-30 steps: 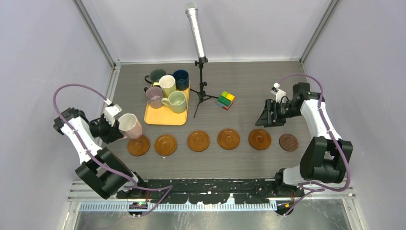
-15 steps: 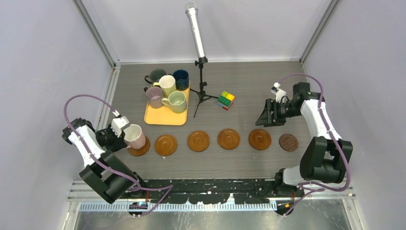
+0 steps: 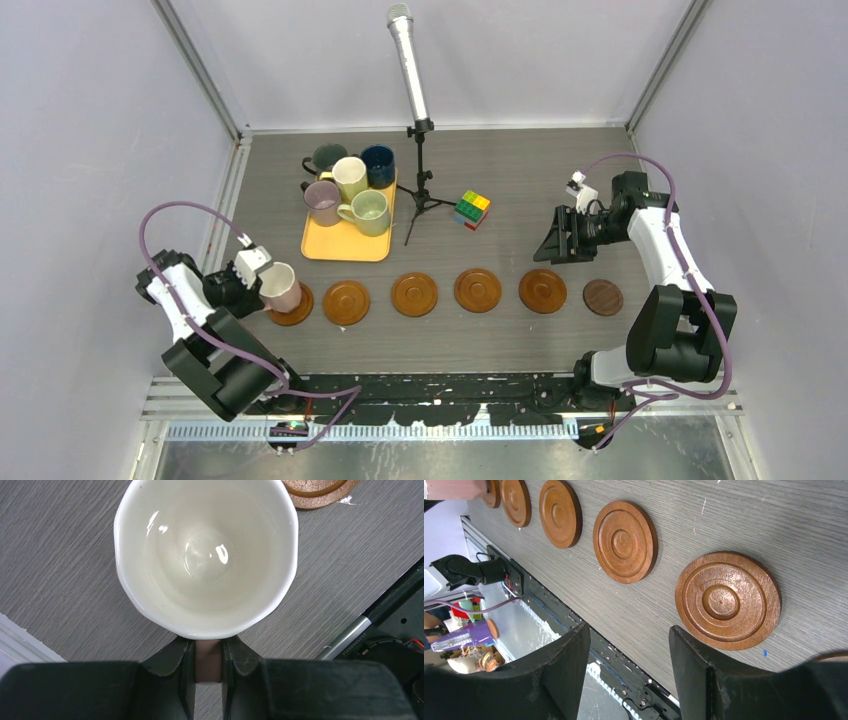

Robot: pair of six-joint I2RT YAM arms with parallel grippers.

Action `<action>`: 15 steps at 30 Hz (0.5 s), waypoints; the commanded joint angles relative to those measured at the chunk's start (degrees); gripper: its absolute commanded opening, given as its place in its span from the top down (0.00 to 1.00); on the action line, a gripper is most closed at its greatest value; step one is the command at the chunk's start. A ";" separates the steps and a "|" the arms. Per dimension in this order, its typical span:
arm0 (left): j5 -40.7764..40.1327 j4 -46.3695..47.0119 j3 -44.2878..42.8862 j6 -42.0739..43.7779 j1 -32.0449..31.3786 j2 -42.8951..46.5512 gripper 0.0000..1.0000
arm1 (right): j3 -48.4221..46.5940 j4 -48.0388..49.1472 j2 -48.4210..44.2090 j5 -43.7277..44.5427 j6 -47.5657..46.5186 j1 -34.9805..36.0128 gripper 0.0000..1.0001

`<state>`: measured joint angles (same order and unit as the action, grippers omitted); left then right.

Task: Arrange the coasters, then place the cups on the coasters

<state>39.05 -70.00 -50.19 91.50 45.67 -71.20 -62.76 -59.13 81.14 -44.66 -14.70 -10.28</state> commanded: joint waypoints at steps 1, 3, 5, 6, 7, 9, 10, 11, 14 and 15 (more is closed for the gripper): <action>4.12 -0.57 -1.17 0.34 0.24 -0.71 0.98 | -0.16 0.95 0.11 -0.25 0.55 0.16 0.36; 4.48 -1.15 -1.33 0.43 0.29 -1.15 0.98 | -0.20 0.94 0.23 -0.08 0.63 0.12 0.36; 4.75 -1.29 -1.43 0.27 0.27 -1.46 0.98 | -0.25 0.94 0.39 -0.10 0.64 0.14 0.36; 4.88 -1.28 -1.40 0.26 0.25 -1.55 0.98 | -0.26 0.95 0.45 -0.09 0.64 0.14 0.36; 5.02 -1.33 -1.29 0.21 0.29 -1.57 0.98 | -0.26 0.95 0.50 -0.08 0.64 0.16 0.36; 5.22 -1.43 -1.00 0.50 0.29 -1.66 0.98 | -0.26 0.95 0.58 -0.09 0.68 0.15 0.36; 5.23 -1.25 -0.78 0.52 0.27 -1.66 0.98 | -0.26 0.88 0.60 -0.09 0.69 0.21 0.36; 5.23 -1.05 -0.52 0.47 0.27 -1.62 0.98 | -0.26 0.94 0.60 -0.22 0.66 0.11 0.36; 5.13 -0.34 0.15 0.43 0.27 -1.71 0.96 | -0.27 0.95 0.59 -0.09 0.69 0.20 0.37; 4.92 -0.38 0.26 0.64 0.29 -1.81 0.95 | -0.26 0.95 0.65 -0.11 0.70 0.19 0.36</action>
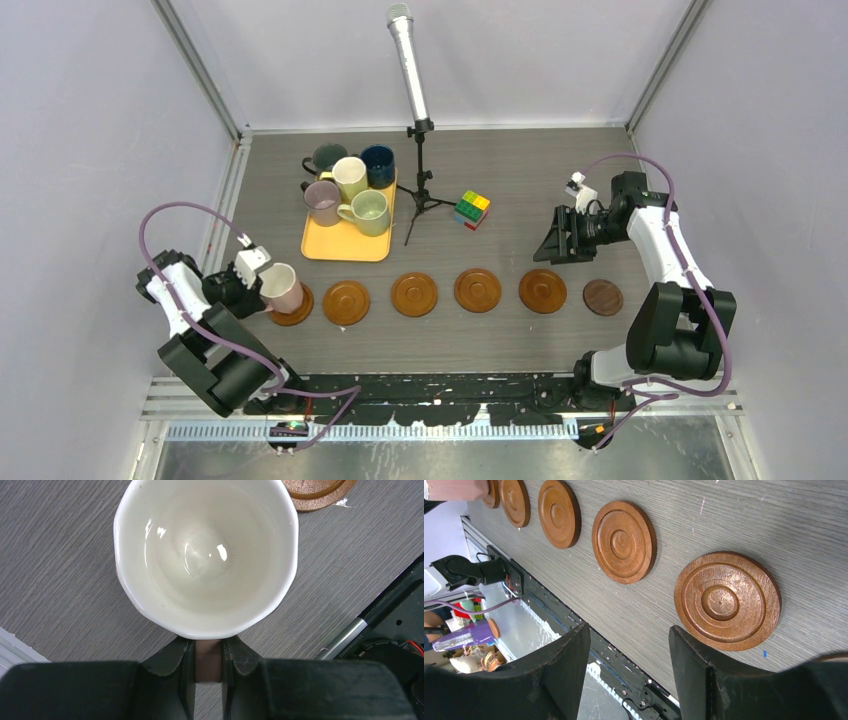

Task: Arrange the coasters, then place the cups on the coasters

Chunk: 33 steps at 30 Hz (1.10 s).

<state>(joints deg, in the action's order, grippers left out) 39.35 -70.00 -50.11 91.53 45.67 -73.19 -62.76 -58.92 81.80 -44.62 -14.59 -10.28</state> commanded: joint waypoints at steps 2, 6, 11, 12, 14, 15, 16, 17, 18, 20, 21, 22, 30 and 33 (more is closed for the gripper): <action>4.17 -0.50 0.18 0.88 0.30 -0.01 0.90 | -0.21 0.73 -0.14 -0.17 0.53 0.11 0.37; 2.52 -1.45 -0.01 2.19 0.25 -0.33 0.75 | -0.26 0.72 -0.24 -0.13 0.56 0.14 0.37; 1.14 -2.19 -0.08 3.67 0.27 -0.08 0.59 | -0.19 0.72 -0.48 -0.07 0.53 0.11 0.37; 1.01 -2.55 -0.16 4.00 0.25 -0.04 0.56 | -0.17 0.73 -0.50 -0.03 0.53 0.09 0.36; 0.60 -3.11 -0.40 4.32 0.27 0.21 0.50 | -0.17 0.73 -0.58 -0.11 0.55 0.17 0.36; 0.27 -3.63 -0.61 4.65 0.28 0.31 0.47 | -0.17 0.71 -0.59 0.01 0.42 0.12 0.37; -0.19 -4.45 -0.98 5.16 0.29 0.32 0.42 | -0.17 0.73 -0.59 0.13 0.36 0.14 0.37; -0.81 -5.55 -1.42 5.82 0.25 0.33 0.35 | -0.17 0.73 -0.59 0.28 0.32 0.15 0.37; -1.54 -6.89 -1.99 6.49 0.36 0.28 0.28 | -0.17 0.70 -0.61 0.25 0.28 0.17 0.37; -3.35 -10.13 -3.37 8.64 0.30 0.03 0.09 | -0.17 0.69 -0.59 0.21 0.27 0.15 0.36; -4.21 -11.71 -4.17 9.48 0.37 -0.13 0.03 | -0.17 0.73 -0.54 0.21 0.29 0.19 0.36; -4.91 -13.04 -5.06 10.06 0.38 -0.36 0.01 | -0.17 0.73 -0.58 0.12 0.27 0.11 0.36; -0.80 -19.51 -18.36 7.38 0.07 -3.72 0.00 | -0.17 0.63 -0.63 -0.25 0.10 0.14 0.36; 1.36 -17.09 -23.84 -1.64 -3.39 -5.49 0.00 | -0.27 0.45 -0.59 -0.29 -0.07 0.20 0.36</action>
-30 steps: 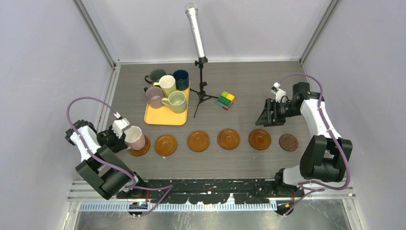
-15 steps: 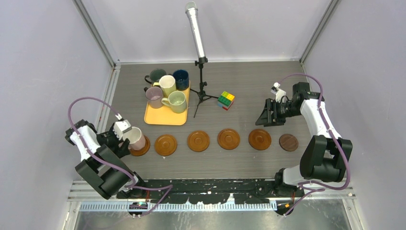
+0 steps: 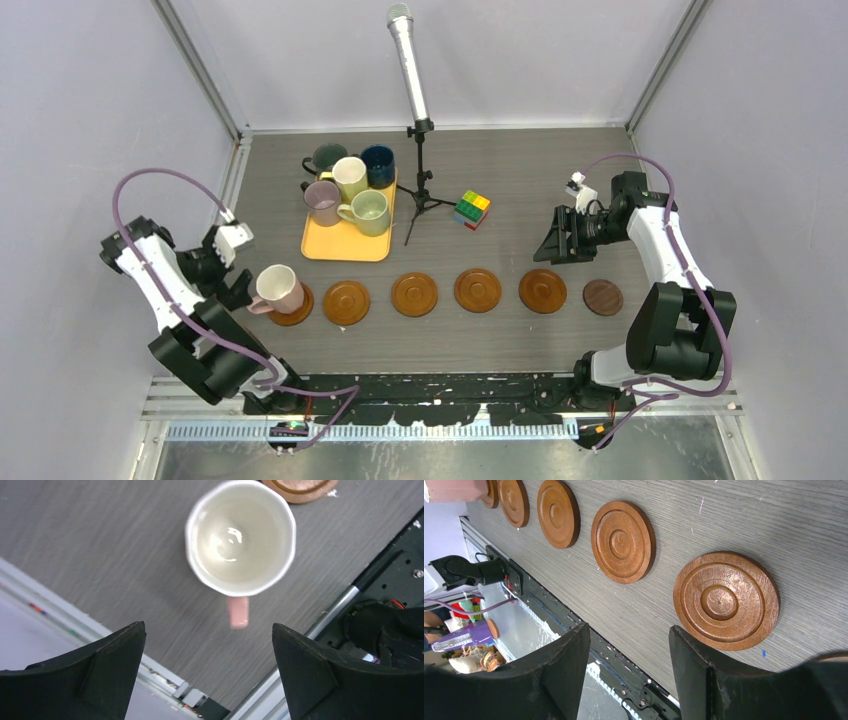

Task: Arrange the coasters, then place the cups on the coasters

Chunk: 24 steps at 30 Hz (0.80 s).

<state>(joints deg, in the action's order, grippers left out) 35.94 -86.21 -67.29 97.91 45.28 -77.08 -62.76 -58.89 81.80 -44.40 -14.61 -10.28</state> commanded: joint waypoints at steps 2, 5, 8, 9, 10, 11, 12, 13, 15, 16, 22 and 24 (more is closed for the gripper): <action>5.04 3.21 -9.22 -14.60 -6.21 -2.25 0.00 | -0.24 0.45 -0.64 -0.53 -0.07 0.12 0.36; 3.93 8.54 -12.80 -22.49 -12.33 -3.88 0.00 | -0.17 0.44 -0.87 -0.57 -0.07 0.12 0.36; 4.23 11.88 -16.65 -27.70 -18.27 -6.00 0.00 | -0.09 0.39 -1.41 -0.51 -0.09 0.09 0.34; 4.49 12.54 -17.78 -28.60 -20.30 -6.77 0.00 | -0.08 0.44 -1.49 -0.44 -0.10 0.13 0.34; 4.54 13.10 -18.77 -29.27 -22.60 -7.35 0.00 | -0.08 0.42 -1.55 -0.40 -0.15 0.16 0.34; 4.45 13.88 -19.51 -29.68 -25.61 -8.00 0.00 | -0.08 0.42 -1.55 -0.38 -0.11 0.11 0.34; 4.24 14.64 -19.96 -29.74 -27.88 -8.46 0.00 | -0.10 0.40 -1.56 -0.34 -0.15 0.16 0.34; 4.25 15.63 -20.21 -29.38 -30.06 -8.83 0.00 | -0.08 0.43 -1.56 -0.37 -0.09 0.14 0.34; 4.48 18.38 -20.09 -27.75 -34.07 -9.63 0.00 | -0.08 0.43 -1.56 -0.46 -0.21 0.14 0.34; 4.83 18.95 -20.24 -26.26 -35.86 -10.30 0.00 | -0.08 0.39 -1.56 -0.43 -0.22 0.09 0.34; 5.78 18.79 -25.64 -18.11 -44.20 -17.49 0.06 | 0.01 0.45 -1.88 -0.31 -0.18 0.12 0.33; 3.57 19.88 -27.52 -17.92 -46.95 -20.37 0.08 | 0.01 0.53 -2.14 0.07 -0.24 0.15 0.33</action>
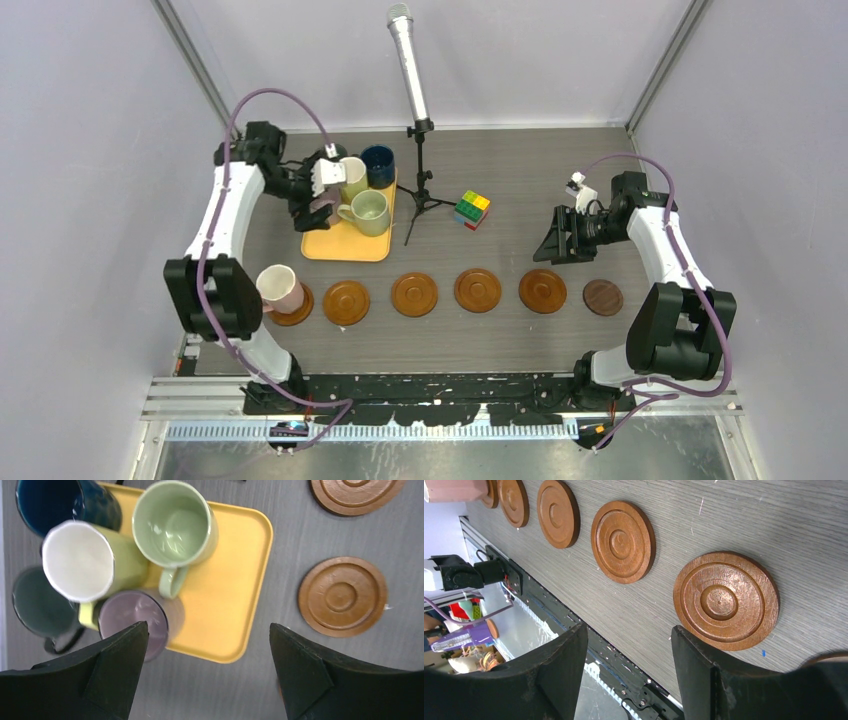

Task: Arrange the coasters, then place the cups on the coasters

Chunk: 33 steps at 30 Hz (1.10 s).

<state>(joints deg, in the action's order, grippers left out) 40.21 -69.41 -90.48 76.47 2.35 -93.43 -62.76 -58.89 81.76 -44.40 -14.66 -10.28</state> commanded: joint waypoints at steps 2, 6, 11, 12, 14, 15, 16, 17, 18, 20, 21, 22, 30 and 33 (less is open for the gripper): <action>-3.11 4.19 -5.39 4.17 -5.69 -6.00 0.09 | -0.10 0.58 -2.48 0.40 -0.07 0.09 0.33; -7.45 6.49 -5.74 5.54 -8.08 -8.93 0.13 | -1.27 0.86 -3.30 0.73 0.64 0.11 0.33; -10.16 8.72 -7.19 4.75 -9.64 -12.68 0.17 | -3.51 0.97 -3.32 2.34 1.80 -0.03 0.32; -11.12 9.28 -7.25 4.51 -9.91 -13.32 0.17 | -3.66 0.97 -3.40 2.34 1.94 -0.04 0.32; -12.79 10.34 -7.26 4.40 -10.44 -14.45 0.17 | -3.47 1.10 -3.53 2.21 2.04 -0.13 0.32; -13.47 10.74 -7.21 4.35 -10.58 -15.16 0.17 | -3.26 1.26 -3.68 2.13 2.16 -0.17 0.32; -13.78 11.23 -7.19 4.12 -10.67 -15.56 0.17 | -2.98 1.50 -3.85 1.94 2.29 -0.13 0.32; -14.22 11.87 -7.17 3.86 -10.70 -15.90 0.17 | -2.64 1.72 -4.00 1.81 2.49 -0.22 0.32; -14.51 12.25 -7.17 3.74 -10.70 -16.31 0.17 | -2.36 1.98 -4.08 1.71 2.52 -0.20 0.32; -15.12 12.57 -7.10 3.78 -10.85 -16.96 0.18 | -2.11 2.02 -4.15 1.75 2.54 -0.24 0.32; -15.45 12.56 -7.02 3.78 -10.96 -17.23 0.18 | -2.06 2.01 -4.15 1.70 2.53 -0.24 0.32; -15.75 12.65 -6.81 3.82 -11.19 -17.44 0.19 | -2.02 1.98 -4.15 1.68 2.53 -0.26 0.32; -18.40 13.86 -3.76 2.12 -12.96 -17.88 0.35 | -1.83 2.00 -4.05 1.26 2.46 -0.44 0.32; -18.05 13.59 -2.53 1.37 -12.98 -17.29 0.43 | -1.84 2.01 -4.06 0.63 2.44 -0.57 0.32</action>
<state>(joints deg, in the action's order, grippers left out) 22.24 -56.40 -94.43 79.33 -10.28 -111.44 -64.18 -57.87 79.72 -42.35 -12.82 -10.50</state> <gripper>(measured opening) 0.611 0.676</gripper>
